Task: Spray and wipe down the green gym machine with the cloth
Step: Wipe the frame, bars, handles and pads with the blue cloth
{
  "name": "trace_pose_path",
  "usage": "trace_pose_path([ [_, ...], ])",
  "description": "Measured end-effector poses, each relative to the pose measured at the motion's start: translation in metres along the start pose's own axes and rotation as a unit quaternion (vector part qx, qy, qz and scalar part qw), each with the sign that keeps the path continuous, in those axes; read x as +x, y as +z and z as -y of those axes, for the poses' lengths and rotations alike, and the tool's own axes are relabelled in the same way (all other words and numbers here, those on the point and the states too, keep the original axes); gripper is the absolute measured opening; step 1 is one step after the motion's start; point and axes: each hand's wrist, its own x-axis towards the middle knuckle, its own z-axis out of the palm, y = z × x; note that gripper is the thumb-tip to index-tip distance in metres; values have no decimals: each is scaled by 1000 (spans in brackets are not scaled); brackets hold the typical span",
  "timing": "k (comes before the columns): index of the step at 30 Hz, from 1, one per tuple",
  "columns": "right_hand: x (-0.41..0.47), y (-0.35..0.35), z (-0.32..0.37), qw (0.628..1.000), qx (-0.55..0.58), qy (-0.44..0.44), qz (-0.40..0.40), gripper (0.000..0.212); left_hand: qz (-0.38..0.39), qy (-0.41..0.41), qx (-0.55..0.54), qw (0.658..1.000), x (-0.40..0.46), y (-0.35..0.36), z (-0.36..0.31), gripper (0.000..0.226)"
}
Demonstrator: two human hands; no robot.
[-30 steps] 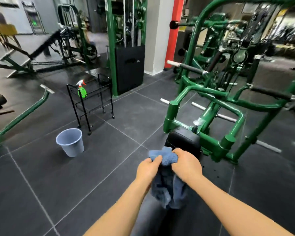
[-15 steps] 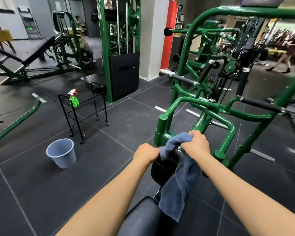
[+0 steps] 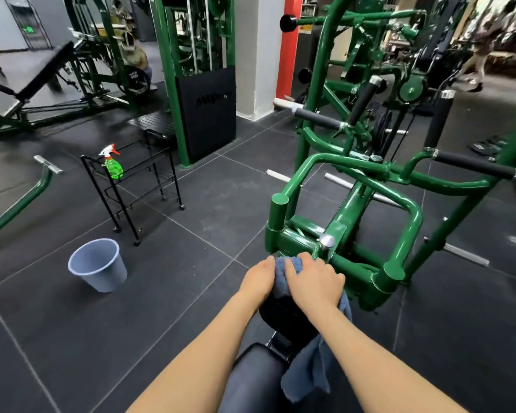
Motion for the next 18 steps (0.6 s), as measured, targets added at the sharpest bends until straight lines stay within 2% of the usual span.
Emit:
trace_pose_path([
  [2,10,1,-23,994,106,14,24,33,17,-2,37,999,3,3,3,44],
  [4,12,1,-49,967,238,71,49,31,31,0,32,999,7,4,10,44],
  [5,9,1,-55,961,259,89,45,31,35,8,30,999,11,1,14,44],
  [7,3,-1,-53,975,206,79,30,28,65,53,52,995,19,-3,21,43],
  [9,-1,1,-33,997,70,30,-8,26,79,83,86,990,25,-8,25,45],
  [12,-5,7,9,996,-61,-34,-62,27,104,75,108,986,36,-11,28,43],
  [14,-1,12,25,991,-105,-30,-73,30,127,87,136,979,41,-14,28,36],
  [16,12,14,28,993,-112,0,-39,36,120,112,151,975,46,-16,30,28],
  [18,27,14,26,997,-58,36,-21,36,126,118,136,975,47,-19,31,28],
])
